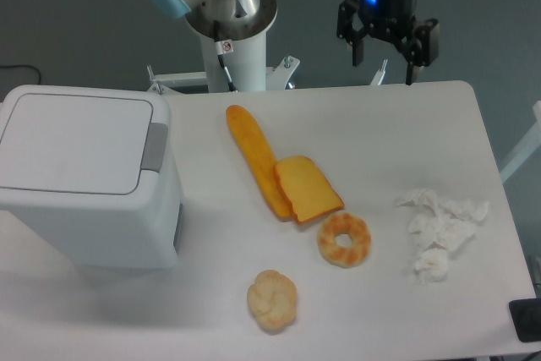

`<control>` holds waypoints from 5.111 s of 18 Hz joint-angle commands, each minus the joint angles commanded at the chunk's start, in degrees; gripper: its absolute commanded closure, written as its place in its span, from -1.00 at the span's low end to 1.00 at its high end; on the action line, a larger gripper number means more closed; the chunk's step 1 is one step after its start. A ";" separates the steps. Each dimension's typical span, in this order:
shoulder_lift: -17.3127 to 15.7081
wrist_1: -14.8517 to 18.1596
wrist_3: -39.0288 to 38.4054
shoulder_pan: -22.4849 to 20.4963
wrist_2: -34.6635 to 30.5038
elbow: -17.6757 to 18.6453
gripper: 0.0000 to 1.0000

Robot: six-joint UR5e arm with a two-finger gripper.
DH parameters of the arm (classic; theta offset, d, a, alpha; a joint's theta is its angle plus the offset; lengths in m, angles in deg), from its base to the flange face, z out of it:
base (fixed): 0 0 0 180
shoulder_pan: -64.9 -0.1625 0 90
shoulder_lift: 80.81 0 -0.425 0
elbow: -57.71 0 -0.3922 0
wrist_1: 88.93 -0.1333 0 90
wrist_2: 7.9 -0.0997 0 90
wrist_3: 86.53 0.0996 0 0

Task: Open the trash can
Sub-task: 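Move the open gripper over the table toward the toy bread, then move the gripper toward the white trash can's lid, then lower the gripper onto the lid edge by the grey button strip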

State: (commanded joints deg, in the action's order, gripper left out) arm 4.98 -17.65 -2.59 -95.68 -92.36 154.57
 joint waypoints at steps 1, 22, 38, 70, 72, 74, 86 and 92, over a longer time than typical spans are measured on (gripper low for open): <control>0.00 0.00 0.00 -0.09 0.00 0.09 -1.00; -1.32 0.18 -14.04 1.92 10.37 0.35 -1.00; -0.79 -2.63 -37.87 11.77 12.30 -0.62 -1.00; 3.69 -3.69 -60.55 15.20 24.26 -4.74 -1.00; 4.48 -3.78 -62.74 15.90 24.26 -5.62 -1.00; 5.53 -3.78 -63.37 17.05 24.26 -6.24 -1.00; 6.24 -3.69 -67.85 20.30 24.08 -3.26 -1.00; 6.24 -3.69 -67.67 20.39 24.08 -2.90 -1.00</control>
State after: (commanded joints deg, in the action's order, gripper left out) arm 11.21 -21.34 -70.27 -75.29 -68.28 151.66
